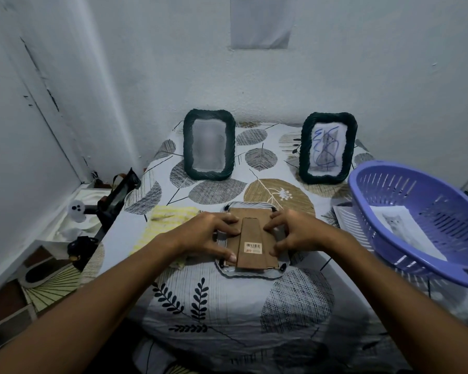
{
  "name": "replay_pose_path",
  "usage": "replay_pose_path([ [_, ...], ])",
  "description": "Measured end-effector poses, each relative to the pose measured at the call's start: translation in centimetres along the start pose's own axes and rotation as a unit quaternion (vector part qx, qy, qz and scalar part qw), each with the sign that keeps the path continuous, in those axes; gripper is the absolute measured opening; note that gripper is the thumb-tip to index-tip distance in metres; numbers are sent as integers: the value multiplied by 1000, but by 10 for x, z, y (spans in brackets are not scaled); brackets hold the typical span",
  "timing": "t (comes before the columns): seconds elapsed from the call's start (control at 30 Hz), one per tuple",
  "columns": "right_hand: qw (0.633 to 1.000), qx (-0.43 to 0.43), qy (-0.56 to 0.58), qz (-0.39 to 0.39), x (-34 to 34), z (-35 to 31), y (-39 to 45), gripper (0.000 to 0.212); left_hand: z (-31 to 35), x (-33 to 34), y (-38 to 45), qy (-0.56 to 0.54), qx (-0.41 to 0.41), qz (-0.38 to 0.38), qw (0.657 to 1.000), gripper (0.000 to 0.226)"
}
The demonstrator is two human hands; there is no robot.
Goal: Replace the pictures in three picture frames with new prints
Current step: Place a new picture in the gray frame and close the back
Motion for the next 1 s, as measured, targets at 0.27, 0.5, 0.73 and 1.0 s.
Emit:
replay_pose_path([
  [0.27,997,-5,-56,-61,-2,-12,-10,97,1,1,1,9,1,-2,1000,77],
  [0.5,995,-10,-84,-54,0,-15,-9,93,4,1,-1,19,3,8,1000,72],
  [0.73,994,-3,-93,-64,1,-15,-5,98,3,2,-2,18,3,16,1000,74],
  [1.0,992,-4,-104,-72,-2,-17,-6,99,6,0,-1,27,8,18,999,73],
])
Point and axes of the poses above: each hand's wrist, its own y-axis towards the middle knuckle, its own x-axis out of the palm, z = x × y, the point moved 2 cm from there along y, towards the middle knuckle, and after that the axes turned 4 degrees about -y, right-handed, at the moved point
